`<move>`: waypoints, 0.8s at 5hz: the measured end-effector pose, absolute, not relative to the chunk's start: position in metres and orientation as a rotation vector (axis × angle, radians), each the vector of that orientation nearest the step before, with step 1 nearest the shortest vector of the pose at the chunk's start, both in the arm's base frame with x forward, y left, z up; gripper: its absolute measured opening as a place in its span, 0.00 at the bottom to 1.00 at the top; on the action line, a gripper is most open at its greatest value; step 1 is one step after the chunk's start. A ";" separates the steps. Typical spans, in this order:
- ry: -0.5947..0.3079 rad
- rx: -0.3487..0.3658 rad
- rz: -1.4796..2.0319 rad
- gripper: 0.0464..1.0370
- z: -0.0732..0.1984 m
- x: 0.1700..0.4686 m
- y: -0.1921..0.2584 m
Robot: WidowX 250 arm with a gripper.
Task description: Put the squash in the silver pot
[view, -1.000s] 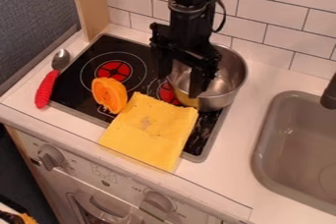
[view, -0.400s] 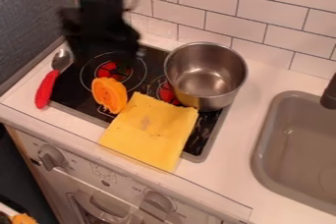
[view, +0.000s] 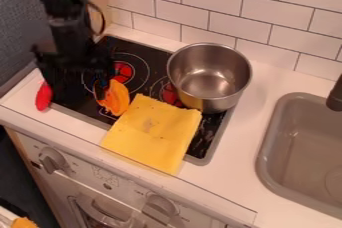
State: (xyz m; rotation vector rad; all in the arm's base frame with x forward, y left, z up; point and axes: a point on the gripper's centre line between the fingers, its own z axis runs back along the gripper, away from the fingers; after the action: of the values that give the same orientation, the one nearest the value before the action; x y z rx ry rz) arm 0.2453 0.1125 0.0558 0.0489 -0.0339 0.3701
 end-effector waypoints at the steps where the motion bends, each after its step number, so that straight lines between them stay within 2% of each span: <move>1: -0.016 0.033 0.462 0.96 0.043 0.245 0.117; 2: -0.014 -0.031 0.544 0.96 0.044 0.248 0.113; 3: -0.006 -0.066 0.581 0.96 0.062 0.245 0.108; 4: -0.084 -0.029 0.592 0.96 0.101 0.245 0.113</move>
State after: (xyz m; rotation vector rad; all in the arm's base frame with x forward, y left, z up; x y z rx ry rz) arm 0.2447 0.1126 0.1010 -0.0292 -0.0840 0.5919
